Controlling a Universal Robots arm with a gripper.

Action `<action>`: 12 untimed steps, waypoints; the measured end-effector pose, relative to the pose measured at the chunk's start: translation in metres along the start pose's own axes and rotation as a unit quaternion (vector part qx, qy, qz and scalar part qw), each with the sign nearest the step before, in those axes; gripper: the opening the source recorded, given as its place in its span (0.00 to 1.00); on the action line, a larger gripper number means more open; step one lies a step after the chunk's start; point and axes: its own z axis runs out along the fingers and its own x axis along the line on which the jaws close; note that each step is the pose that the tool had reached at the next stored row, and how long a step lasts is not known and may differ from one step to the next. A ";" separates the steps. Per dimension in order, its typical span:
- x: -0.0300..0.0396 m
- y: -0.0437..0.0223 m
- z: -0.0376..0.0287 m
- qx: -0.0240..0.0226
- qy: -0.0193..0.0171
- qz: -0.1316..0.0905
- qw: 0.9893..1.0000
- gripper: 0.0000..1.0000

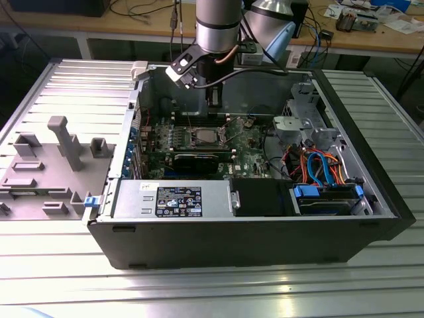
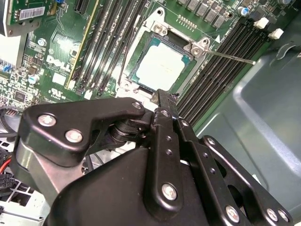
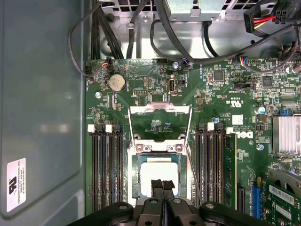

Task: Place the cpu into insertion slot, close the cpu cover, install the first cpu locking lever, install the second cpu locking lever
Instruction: 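Close the cpu cover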

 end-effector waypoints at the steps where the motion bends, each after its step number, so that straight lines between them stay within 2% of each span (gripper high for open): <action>1: 0.0000 0.0008 0.0000 0.000 0.000 0.000 1.000 0.11; 12: 0.0000 0.0031 0.0001 0.000 0.000 0.000 1.000 0.11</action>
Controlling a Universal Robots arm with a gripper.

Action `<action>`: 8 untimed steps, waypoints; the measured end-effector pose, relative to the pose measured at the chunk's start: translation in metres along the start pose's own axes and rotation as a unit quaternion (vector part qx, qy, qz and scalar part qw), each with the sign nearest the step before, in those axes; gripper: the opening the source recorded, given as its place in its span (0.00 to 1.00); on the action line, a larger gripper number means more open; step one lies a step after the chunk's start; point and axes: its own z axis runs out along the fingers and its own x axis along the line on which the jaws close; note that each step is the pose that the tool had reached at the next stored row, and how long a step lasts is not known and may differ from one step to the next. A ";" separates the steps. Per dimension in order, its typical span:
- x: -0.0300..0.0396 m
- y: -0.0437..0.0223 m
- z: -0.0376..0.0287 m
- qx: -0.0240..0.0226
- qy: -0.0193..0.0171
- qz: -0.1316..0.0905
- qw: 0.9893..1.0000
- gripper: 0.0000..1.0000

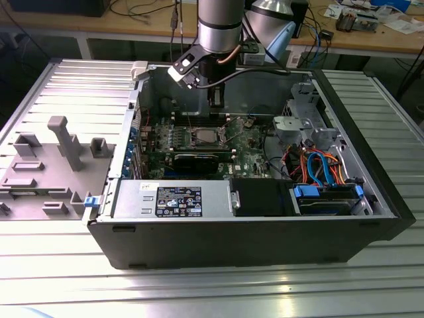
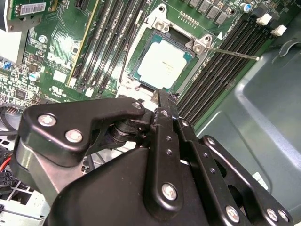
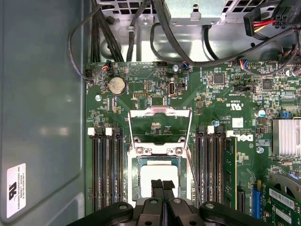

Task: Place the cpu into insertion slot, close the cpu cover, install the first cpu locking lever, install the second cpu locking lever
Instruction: 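Close the cpu cover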

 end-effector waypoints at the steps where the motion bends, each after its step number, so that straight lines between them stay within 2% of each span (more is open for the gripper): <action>1: 0.0000 0.0005 0.0000 0.000 0.000 0.000 1.000 0.11; 8: 0.0000 0.0035 0.0001 0.000 0.000 0.000 1.000 0.11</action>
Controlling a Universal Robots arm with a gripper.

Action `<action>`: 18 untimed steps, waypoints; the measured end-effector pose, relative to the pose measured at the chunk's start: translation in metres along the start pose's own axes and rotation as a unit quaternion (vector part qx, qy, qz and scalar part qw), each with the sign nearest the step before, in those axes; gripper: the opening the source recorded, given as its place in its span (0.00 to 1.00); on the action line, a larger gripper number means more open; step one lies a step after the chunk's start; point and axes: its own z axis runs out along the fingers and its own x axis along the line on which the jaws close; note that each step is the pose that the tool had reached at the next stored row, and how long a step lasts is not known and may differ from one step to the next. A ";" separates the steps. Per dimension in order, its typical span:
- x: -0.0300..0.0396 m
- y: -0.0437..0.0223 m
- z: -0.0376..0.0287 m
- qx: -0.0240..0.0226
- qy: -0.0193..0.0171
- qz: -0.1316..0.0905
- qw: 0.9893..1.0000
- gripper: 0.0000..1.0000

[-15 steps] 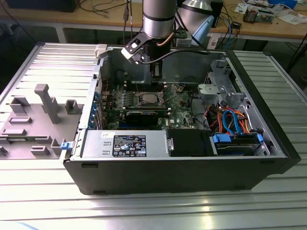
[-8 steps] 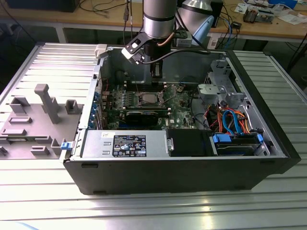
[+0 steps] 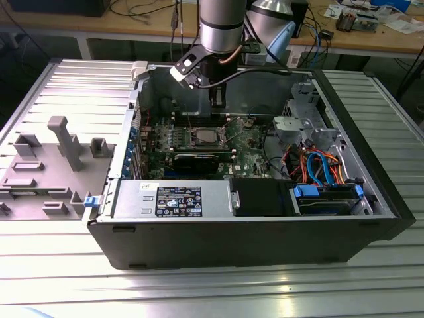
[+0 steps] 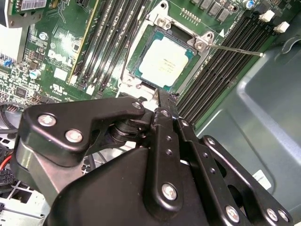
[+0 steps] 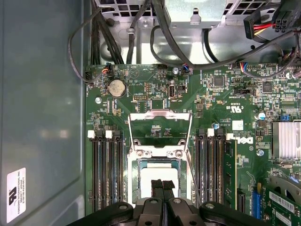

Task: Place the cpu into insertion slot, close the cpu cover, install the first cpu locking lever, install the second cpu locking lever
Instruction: 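Close the cpu cover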

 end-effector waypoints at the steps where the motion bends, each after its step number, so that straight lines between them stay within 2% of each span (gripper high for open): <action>1: 0.0000 0.0004 0.0000 0.000 0.000 0.000 1.000 0.11; 18: 0.0000 0.0082 0.0002 0.000 0.000 0.000 1.000 0.11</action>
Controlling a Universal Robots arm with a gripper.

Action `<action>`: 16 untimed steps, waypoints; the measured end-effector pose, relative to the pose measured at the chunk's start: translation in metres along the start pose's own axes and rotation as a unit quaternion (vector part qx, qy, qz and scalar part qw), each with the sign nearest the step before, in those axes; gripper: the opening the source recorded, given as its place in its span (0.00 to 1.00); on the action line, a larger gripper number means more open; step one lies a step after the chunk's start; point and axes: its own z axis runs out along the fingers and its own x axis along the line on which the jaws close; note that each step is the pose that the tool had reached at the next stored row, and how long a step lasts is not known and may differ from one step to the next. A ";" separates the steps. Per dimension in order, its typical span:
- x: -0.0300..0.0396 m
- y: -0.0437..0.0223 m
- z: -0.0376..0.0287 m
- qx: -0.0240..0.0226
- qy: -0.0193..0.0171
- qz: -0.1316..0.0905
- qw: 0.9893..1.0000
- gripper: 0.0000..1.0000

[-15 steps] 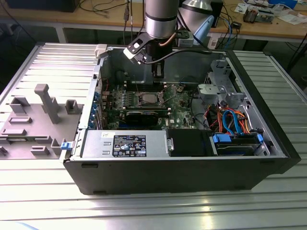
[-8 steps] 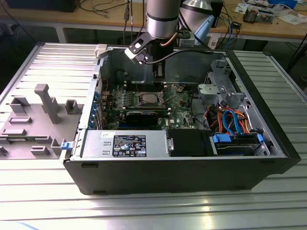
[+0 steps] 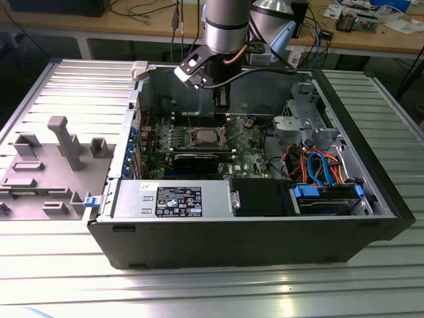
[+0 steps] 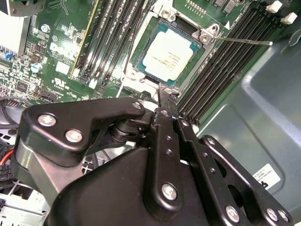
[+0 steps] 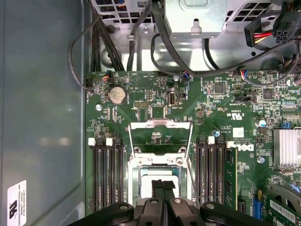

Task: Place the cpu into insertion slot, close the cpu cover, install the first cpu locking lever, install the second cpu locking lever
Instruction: 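Close the cpu cover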

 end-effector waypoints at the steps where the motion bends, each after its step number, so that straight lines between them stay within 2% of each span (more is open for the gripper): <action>1: 0.0000 0.0007 0.0000 0.000 0.000 0.000 1.000 0.11; 16: 0.0000 0.0067 0.0002 0.000 0.000 0.000 1.000 0.11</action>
